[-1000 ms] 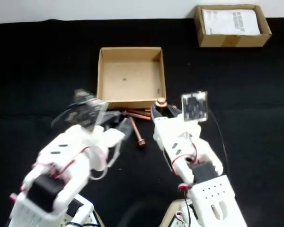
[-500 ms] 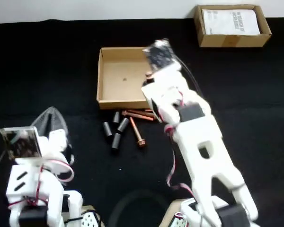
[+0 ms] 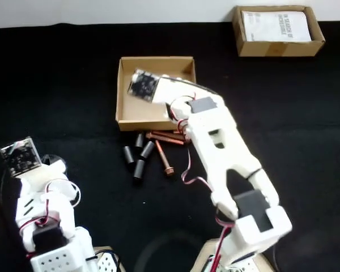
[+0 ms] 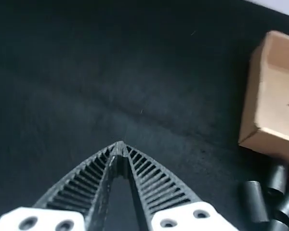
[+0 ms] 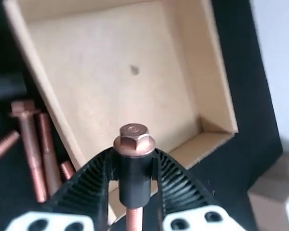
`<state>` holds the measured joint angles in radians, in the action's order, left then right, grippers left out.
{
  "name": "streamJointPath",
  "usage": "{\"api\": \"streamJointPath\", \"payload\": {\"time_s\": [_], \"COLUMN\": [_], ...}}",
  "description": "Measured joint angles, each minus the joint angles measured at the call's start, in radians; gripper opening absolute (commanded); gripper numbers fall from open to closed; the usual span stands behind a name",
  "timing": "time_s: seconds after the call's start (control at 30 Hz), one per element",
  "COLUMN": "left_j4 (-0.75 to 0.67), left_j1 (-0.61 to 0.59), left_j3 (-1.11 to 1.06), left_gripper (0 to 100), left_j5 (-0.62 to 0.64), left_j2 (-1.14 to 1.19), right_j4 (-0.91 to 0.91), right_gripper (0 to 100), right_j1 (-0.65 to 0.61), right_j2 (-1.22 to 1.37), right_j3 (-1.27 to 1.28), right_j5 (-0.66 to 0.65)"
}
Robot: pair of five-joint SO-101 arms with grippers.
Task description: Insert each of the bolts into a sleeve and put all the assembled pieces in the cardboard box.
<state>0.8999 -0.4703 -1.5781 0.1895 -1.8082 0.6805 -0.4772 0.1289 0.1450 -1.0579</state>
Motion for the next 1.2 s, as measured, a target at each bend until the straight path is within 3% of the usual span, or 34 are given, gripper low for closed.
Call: {"api": "streamJointPath", "payload": {"time_s": [0.1,0.27,0.5,0.73,1.0,1.1,1.2], "left_j4": [-0.112,-0.14,-0.14,-0.14,-0.14,-0.14,-0.14], "left_j1": [-0.041,-0.057,-0.058,-0.058,-0.058,-0.058,-0.058], "left_j3": [-0.095,-0.1,-0.101,-0.101,-0.101,-0.101,-0.101], "left_gripper": [1,1,1,1,1,1,1], "left_j5": [0.095,0.215,0.218,0.218,0.218,0.218,0.218], "left_j2": [0.003,0.0,0.0,0.0,0.0,0.0,0.0], "right_j4": [0.0,0.0,0.012,0.112,0.218,0.265,0.35], "right_gripper": [0.8,0.8,1.2,15.0,15.9,15.9,15.9], "right_j1": [0.0,-0.028,-0.051,-0.06,-0.08,-0.1,-0.127], "right_j2": [0.086,0.249,0.341,0.336,0.252,0.175,0.066], "right_j3": [-0.066,-0.226,-0.284,-0.267,-0.267,-0.265,-0.265], "right_j5": [-0.087,-0.121,-0.115,0.061,0.172,0.284,0.476]}}
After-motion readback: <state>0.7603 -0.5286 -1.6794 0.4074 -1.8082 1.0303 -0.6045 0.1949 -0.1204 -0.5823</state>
